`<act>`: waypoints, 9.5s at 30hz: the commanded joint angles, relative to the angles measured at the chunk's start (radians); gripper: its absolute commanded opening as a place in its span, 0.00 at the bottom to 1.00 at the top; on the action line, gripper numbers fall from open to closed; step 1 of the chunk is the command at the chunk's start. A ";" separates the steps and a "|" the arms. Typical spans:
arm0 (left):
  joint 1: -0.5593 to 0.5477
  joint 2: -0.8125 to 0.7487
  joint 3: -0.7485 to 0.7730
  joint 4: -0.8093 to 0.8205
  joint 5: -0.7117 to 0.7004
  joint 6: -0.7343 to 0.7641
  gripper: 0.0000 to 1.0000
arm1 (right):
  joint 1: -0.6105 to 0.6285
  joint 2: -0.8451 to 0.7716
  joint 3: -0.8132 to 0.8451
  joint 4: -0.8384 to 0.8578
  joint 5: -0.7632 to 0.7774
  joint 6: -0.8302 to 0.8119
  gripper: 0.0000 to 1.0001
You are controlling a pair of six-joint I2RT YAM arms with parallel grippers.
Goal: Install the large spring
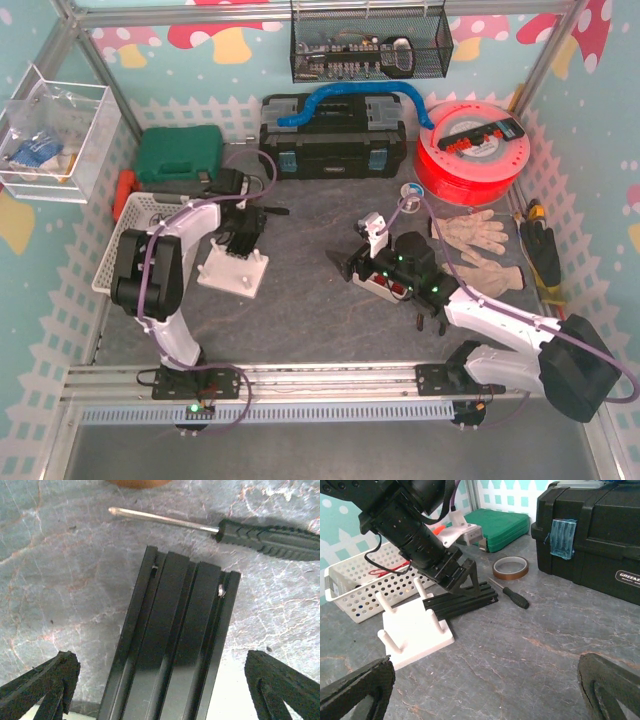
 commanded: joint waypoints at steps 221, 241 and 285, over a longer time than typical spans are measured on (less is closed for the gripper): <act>-0.554 -0.719 -0.676 0.925 0.091 -0.268 0.61 | -0.084 -0.117 0.148 -0.381 0.018 -0.631 0.10; -0.611 -0.616 -0.468 0.644 0.283 -0.316 0.61 | 0.071 -0.083 -0.017 -0.023 0.045 -0.588 0.09; -0.565 -0.592 -0.296 0.293 0.094 -0.323 0.00 | 0.133 -0.062 -0.017 -0.052 0.143 -0.487 0.89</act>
